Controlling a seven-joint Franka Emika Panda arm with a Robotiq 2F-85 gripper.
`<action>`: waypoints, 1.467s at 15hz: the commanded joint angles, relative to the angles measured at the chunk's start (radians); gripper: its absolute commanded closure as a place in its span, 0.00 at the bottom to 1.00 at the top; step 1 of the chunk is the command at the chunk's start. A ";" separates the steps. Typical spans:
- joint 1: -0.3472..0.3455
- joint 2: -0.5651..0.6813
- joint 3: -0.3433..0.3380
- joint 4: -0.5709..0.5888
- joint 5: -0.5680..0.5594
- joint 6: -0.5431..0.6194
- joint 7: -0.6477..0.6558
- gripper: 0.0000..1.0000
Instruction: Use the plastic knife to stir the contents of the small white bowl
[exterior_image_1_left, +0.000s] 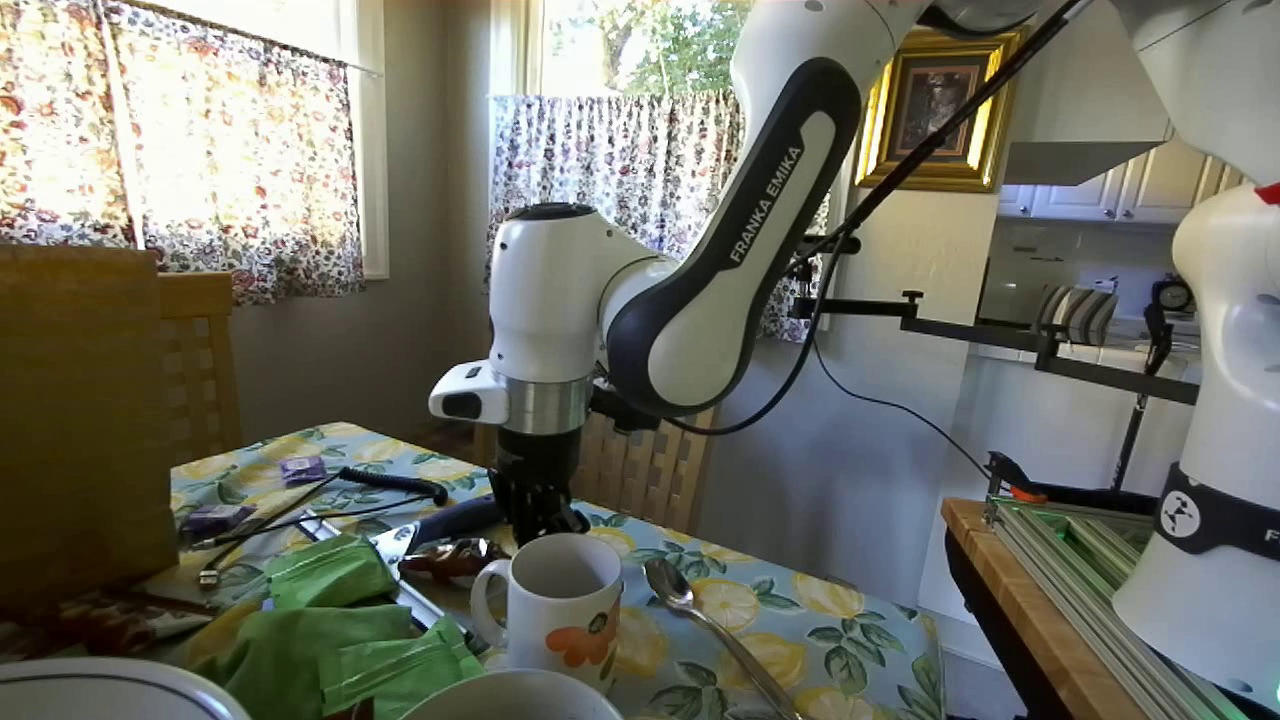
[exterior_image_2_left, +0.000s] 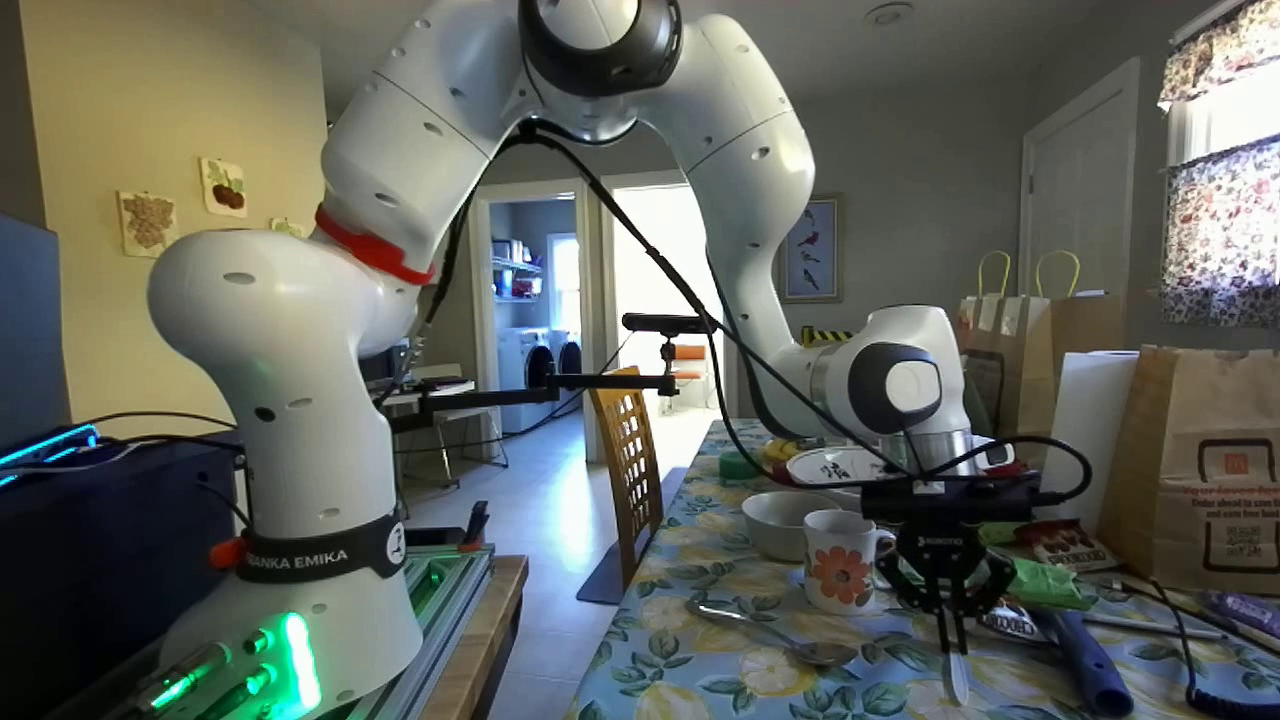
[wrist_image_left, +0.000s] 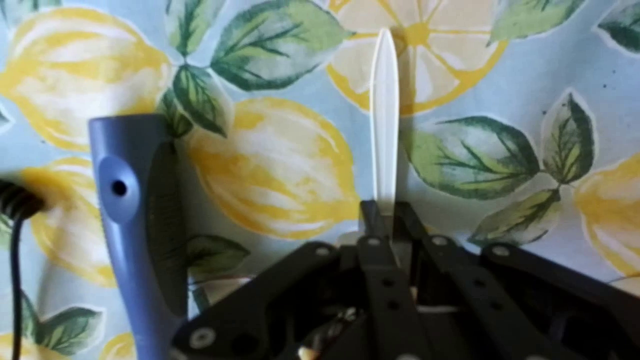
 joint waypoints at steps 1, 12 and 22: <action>-0.029 -0.034 0.012 0.003 0.038 -0.017 -0.039 0.97; -0.056 -0.313 -0.010 -0.089 0.141 -0.124 0.005 0.97; -0.139 -0.481 0.217 -0.231 0.789 0.002 -0.380 0.97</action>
